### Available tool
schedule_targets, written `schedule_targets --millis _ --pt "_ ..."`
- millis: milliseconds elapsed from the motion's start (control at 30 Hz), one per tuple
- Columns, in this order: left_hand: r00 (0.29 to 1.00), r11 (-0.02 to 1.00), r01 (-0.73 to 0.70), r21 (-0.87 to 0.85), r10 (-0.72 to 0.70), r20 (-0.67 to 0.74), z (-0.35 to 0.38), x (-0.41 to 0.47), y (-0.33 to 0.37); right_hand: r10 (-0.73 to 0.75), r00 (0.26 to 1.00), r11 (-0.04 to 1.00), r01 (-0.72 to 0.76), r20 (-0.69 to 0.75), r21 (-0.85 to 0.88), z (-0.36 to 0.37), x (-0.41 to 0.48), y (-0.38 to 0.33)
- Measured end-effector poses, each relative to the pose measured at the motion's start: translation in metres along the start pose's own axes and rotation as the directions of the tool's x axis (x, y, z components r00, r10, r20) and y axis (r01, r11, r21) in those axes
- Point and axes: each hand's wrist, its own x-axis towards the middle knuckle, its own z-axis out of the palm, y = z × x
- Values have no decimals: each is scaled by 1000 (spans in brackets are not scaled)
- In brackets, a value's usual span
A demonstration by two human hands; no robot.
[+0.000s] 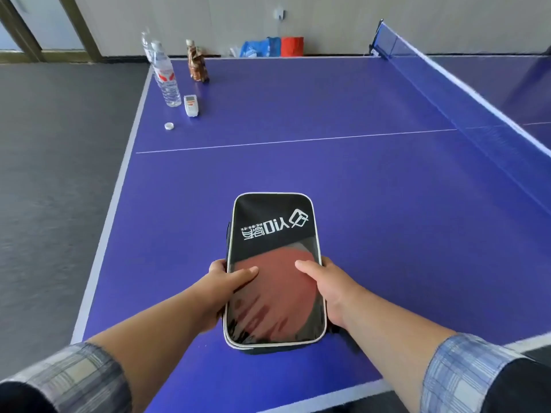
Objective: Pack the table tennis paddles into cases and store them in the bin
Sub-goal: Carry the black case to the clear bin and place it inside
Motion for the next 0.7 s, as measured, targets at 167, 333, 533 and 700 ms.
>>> schedule_targets --millis 167,333,533,700 --pt "973 992 -117 49 104 208 17 -29 66 -150 986 987 153 -67 41 -22 -57 -47" --pt "925 969 -234 78 197 325 75 -65 100 -270 945 950 292 -183 107 -65 -121 -67" --pt "832 943 -303 139 190 522 166 -106 104 -348 880 903 407 -323 137 -138 -199 -56" --pt "779 908 -360 215 166 604 252 -141 94 -336 816 870 460 -470 178 -204 -259 -39"
